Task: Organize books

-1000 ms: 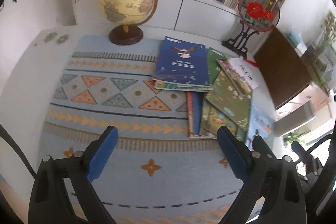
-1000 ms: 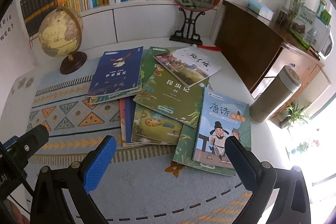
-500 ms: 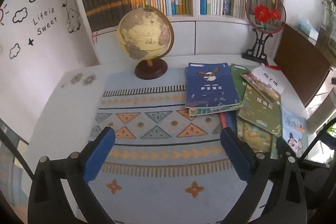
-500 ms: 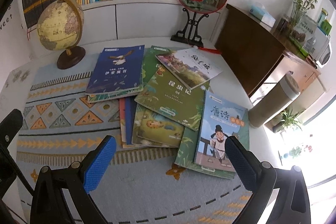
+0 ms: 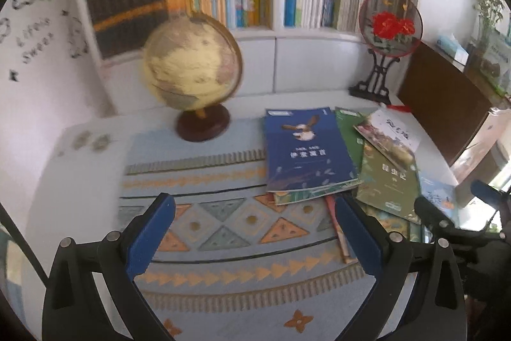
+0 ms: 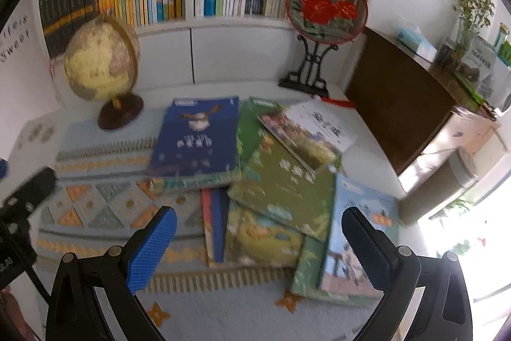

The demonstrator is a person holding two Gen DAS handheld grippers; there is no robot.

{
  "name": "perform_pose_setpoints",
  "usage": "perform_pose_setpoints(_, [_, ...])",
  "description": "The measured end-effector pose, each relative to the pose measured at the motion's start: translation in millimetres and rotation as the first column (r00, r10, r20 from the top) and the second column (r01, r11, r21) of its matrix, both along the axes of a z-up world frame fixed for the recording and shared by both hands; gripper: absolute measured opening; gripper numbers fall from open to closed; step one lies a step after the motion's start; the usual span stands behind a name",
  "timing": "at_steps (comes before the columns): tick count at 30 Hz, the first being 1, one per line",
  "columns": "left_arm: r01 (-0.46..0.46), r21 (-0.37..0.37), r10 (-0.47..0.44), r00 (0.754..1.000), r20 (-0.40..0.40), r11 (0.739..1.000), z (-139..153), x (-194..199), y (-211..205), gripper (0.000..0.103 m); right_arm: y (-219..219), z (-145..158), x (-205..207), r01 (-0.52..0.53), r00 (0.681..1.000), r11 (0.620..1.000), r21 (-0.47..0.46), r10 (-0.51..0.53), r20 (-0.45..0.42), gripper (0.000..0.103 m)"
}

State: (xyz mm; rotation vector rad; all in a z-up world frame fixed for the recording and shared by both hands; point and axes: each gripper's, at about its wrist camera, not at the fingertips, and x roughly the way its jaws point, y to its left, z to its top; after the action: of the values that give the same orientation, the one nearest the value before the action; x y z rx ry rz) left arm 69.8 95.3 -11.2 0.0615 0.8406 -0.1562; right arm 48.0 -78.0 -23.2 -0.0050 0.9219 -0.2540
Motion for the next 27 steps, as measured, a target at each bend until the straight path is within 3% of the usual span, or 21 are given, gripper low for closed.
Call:
perform_pose_setpoints(3, [-0.026, -0.021, 0.026, 1.000, -0.010, 0.999, -11, 32, 4, 0.100, -20, -5, 18, -0.048, 0.997, 0.995, 0.089, 0.043, 0.059, 0.103])
perform_pose_setpoints(6, [-0.030, 0.008, 0.030, 0.999, -0.045, 1.000, -32, 64, 0, 0.100, -36, -12, 37, -0.097, 0.989, 0.985, 0.141, 0.080, 0.124, 0.103])
perform_pose_setpoints(11, [0.010, -0.058, -0.016, 0.994, -0.107, 0.998, -85, 100, -12, 0.100, -57, -53, 82, -0.141, 0.989, 0.953, 0.270, 0.120, 0.092, 0.103])
perform_pose_setpoints(15, [0.069, -0.178, -0.096, 0.984, -0.149, 0.982, -121, 116, -20, 0.099, -70, -93, 105, -0.132, 0.991, 0.918, 0.373, 0.129, 0.032, 0.071])
perform_pose_setpoints(18, [0.089, -0.239, -0.131, 0.978, -0.164, 0.967, -138, 127, -23, 0.098, -73, -113, 120, -0.123, 0.991, 0.909, 0.398, 0.135, -0.002, 0.062])
perform_pose_setpoints(21, [0.123, -0.252, -0.171, 0.970, -0.176, 0.960, -152, 136, -30, 0.098, -71, -124, 132, -0.137, 0.987, 0.906, 0.401, 0.158, -0.019, 0.045])
perform_pose_setpoints(25, [0.159, -0.307, -0.228, 0.952, -0.204, 0.938, -167, 147, -37, 0.089, -68, -137, 151, -0.151, 0.981, 0.893, 0.424, 0.187, -0.044, 0.038])
perform_pose_setpoints(27, [0.162, -0.328, -0.242, 0.945, -0.219, 0.931, -173, 150, -39, 0.087, -66, -142, 158, -0.175, 0.974, 0.868, 0.464, 0.220, -0.045, 0.037])
